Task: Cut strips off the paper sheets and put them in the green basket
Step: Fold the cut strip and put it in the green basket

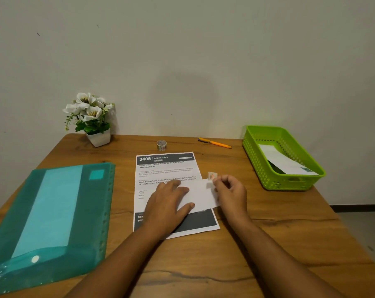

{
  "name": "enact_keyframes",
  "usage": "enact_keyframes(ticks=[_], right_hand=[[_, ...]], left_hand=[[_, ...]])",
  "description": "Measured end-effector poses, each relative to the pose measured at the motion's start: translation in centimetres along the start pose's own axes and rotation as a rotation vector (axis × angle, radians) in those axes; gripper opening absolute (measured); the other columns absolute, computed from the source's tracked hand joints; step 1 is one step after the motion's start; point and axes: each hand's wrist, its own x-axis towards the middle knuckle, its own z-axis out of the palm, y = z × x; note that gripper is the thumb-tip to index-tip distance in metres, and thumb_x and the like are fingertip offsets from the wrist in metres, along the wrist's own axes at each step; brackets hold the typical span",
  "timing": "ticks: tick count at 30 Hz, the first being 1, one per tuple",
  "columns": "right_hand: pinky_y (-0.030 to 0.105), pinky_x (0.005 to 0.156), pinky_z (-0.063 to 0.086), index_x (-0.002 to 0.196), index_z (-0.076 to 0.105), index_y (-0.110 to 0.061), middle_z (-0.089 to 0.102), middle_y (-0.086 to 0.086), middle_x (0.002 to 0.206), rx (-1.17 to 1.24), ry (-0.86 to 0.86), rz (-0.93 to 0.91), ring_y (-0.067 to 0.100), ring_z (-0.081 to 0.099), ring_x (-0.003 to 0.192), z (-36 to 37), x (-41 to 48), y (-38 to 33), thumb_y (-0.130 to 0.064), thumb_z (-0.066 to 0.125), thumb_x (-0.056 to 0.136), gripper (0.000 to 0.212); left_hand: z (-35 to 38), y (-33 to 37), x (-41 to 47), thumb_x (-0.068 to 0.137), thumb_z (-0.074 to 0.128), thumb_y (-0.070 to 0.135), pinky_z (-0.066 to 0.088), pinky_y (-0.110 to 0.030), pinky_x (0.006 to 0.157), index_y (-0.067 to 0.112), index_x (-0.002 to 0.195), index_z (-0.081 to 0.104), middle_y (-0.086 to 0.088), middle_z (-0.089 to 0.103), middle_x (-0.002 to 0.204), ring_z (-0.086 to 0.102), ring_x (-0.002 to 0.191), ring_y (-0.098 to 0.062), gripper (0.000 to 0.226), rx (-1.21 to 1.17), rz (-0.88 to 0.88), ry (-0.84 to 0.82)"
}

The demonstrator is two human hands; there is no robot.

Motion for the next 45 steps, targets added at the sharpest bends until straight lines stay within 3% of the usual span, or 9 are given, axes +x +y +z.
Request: enact_keyframes(ticks=[3,7,11,17,29,40,45], right_hand=[[0.031,0.058,0.052,0.088,0.069,-0.009,0.071,0.009,0.083,-0.036,0.033,0.097,0.016,0.061,0.07,-2.4,1.5,-0.1,-0.017,0.061,0.101,0.017],[0.029,0.052,0.052,0.086,0.068,-0.007,0.072,0.016,0.079,-0.115,-0.084,0.207,0.019,0.062,0.06,-4.1,2.9,0.0,-0.022,0.06,0.101,0.022],[0.037,0.057,0.051,0.079,0.068,-0.014,0.072,0.007,0.072,-0.312,-0.179,0.165,0.024,0.066,0.066,-3.4,3.4,0.4,-0.029,0.064,0.095,0.022],[0.036,0.058,0.045,0.076,0.067,-0.015,0.07,0.001,0.068,-0.549,-0.169,0.12,0.025,0.067,0.071,-2.6,3.7,0.1,-0.035,0.065,0.088,0.024],[0.036,0.062,0.05,0.074,0.066,-0.017,0.07,0.001,0.069,-0.654,-0.218,0.064,0.021,0.065,0.069,-2.4,4.5,0.0,-0.036,0.068,0.091,0.025],[0.036,0.062,0.051,0.076,0.067,-0.019,0.067,-0.001,0.07,-0.66,-0.214,0.048,0.019,0.063,0.07,-2.3,4.7,0.1,-0.034,0.068,0.093,0.023],[0.044,0.068,0.058,0.08,0.069,-0.017,0.069,0.002,0.074,-0.658,-0.206,0.044,0.025,0.068,0.077,-2.3,4.6,0.0,-0.034,0.067,0.093,0.021]], left_hand=[[-0.2,-0.3,-0.5,0.097,0.05,0.062,0.044,-0.038,0.101,0.036,0.141,0.056,0.01,0.045,0.154,0.041,0.13,-0.017,0.051,0.061,0.026,-0.019],[-0.5,-0.8,-1.3,0.096,0.048,0.062,0.046,-0.039,0.097,0.036,0.138,0.059,0.01,0.049,0.151,0.046,0.125,-0.019,0.05,0.069,0.049,0.007],[-0.9,-0.3,-1.2,0.096,0.052,0.06,0.045,-0.038,0.097,0.036,0.135,0.06,0.011,0.049,0.149,0.044,0.127,-0.017,0.046,0.069,0.043,-0.01],[-0.5,2.6,1.8,0.097,0.055,0.051,0.043,-0.04,0.098,0.029,0.13,0.062,0.008,0.056,0.136,0.044,0.124,-0.018,0.041,0.044,0.135,0.05],[2.7,3.6,3.9,0.099,0.049,0.053,0.034,-0.04,0.102,0.032,0.145,0.048,0.005,0.053,0.138,0.041,0.125,-0.021,0.051,0.046,0.171,-0.026],[3.1,3.6,3.8,0.101,0.045,0.05,0.034,-0.041,0.098,0.038,0.141,0.056,0.003,0.051,0.137,0.041,0.122,-0.02,0.043,0.083,0.192,-0.026],[3.0,3.7,3.9,0.102,0.044,0.049,0.034,-0.042,0.1,0.038,0.142,0.054,0.003,0.05,0.14,0.04,0.124,-0.021,0.043,0.098,0.187,-0.04]])
